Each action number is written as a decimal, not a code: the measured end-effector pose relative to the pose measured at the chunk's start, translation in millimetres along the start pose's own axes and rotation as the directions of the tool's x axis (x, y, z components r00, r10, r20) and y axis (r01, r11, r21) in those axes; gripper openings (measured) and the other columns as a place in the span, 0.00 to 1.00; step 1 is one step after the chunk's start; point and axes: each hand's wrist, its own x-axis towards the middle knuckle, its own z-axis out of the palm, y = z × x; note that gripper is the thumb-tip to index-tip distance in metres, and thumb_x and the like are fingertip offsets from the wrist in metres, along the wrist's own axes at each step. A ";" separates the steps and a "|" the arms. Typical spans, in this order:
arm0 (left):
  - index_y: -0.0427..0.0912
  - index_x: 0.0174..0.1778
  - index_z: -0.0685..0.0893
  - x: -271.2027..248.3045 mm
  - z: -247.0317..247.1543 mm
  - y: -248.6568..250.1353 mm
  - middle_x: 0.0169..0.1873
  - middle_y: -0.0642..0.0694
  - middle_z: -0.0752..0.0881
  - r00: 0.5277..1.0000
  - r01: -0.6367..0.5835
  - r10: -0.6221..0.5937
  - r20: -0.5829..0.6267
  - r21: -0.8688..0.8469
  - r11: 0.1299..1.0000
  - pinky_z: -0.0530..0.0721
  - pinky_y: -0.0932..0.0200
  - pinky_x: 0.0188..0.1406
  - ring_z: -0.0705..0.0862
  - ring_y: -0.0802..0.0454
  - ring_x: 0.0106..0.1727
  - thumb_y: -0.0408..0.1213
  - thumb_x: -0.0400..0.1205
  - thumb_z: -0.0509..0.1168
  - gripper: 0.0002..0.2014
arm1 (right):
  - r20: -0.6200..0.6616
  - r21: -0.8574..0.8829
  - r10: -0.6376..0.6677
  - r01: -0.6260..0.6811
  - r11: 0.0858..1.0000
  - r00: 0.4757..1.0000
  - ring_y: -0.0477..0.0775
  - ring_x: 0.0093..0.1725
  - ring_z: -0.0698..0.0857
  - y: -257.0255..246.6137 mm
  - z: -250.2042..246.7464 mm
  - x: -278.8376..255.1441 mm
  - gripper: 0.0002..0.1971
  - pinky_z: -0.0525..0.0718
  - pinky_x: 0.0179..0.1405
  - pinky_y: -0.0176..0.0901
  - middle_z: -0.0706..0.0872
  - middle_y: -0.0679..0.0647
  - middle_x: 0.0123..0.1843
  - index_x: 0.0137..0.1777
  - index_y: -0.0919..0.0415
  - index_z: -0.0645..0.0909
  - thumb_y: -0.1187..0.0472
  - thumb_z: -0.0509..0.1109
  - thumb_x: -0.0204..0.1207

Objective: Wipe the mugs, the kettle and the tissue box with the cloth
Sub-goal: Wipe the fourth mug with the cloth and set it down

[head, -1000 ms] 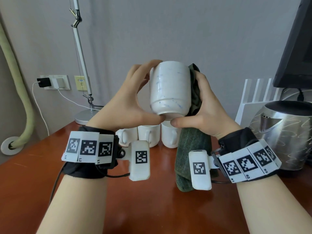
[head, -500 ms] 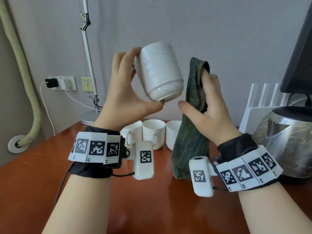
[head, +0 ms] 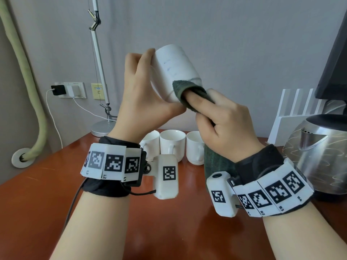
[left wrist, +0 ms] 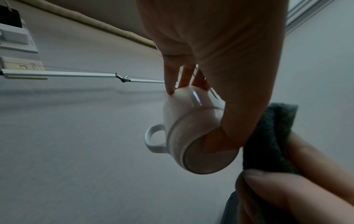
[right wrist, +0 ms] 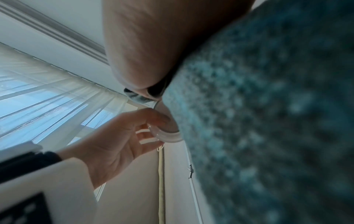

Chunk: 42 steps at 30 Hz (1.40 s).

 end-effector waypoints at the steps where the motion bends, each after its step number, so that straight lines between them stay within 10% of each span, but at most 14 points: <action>1: 0.32 0.75 0.70 0.4 0.0 2.3 0.60 0.48 0.67 1.000 -0.004 0.004 -0.001 0.005 1.000 0.70 0.77 0.64 0.72 0.56 0.65 0.52 0.60 0.76 0.49 | -0.001 -0.013 0.001 -0.001 1.000 1.000 0.58 0.26 0.72 -1.6 0.1 0.5 0.26 0.72 0.18 0.42 0.75 0.53 0.33 0.64 0.53 0.86 0.68 0.57 0.69; 29: 0.34 0.71 0.72 2.1 -7.2 6.5 0.55 0.59 0.63 0.998 -0.027 0.028 -0.050 0.019 0.999 0.79 0.55 0.67 0.71 0.57 0.60 0.47 0.60 0.80 0.45 | -0.106 0.120 0.095 -0.082 0.989 0.990 0.49 0.29 0.65 -2.4 4.8 -4.3 0.26 0.66 0.25 0.38 0.68 0.45 0.34 0.63 0.58 0.86 0.68 0.57 0.68; 38: 0.33 0.72 0.70 0.4 -6.7 2.1 0.58 0.58 0.63 0.998 -0.035 0.034 -0.059 -0.017 0.999 0.76 0.71 0.64 0.70 0.60 0.62 0.40 0.61 0.80 0.45 | -0.126 0.217 0.214 -0.184 0.959 0.969 0.47 0.31 0.61 11.1 2.9 -6.4 0.27 0.62 0.31 0.39 0.61 0.41 0.30 0.66 0.62 0.84 0.66 0.55 0.68; 42: 0.33 0.73 0.70 -0.2 -3.8 2.5 0.58 0.53 0.64 0.999 -0.047 0.047 -0.001 0.015 0.999 0.72 0.71 0.65 0.70 0.56 0.64 0.43 0.60 0.79 0.45 | -0.124 0.291 0.172 -0.130 0.948 0.977 0.53 0.29 0.71 2.7 0.1 -4.1 0.26 0.71 0.27 0.43 0.77 0.51 0.32 0.64 0.61 0.85 0.68 0.56 0.68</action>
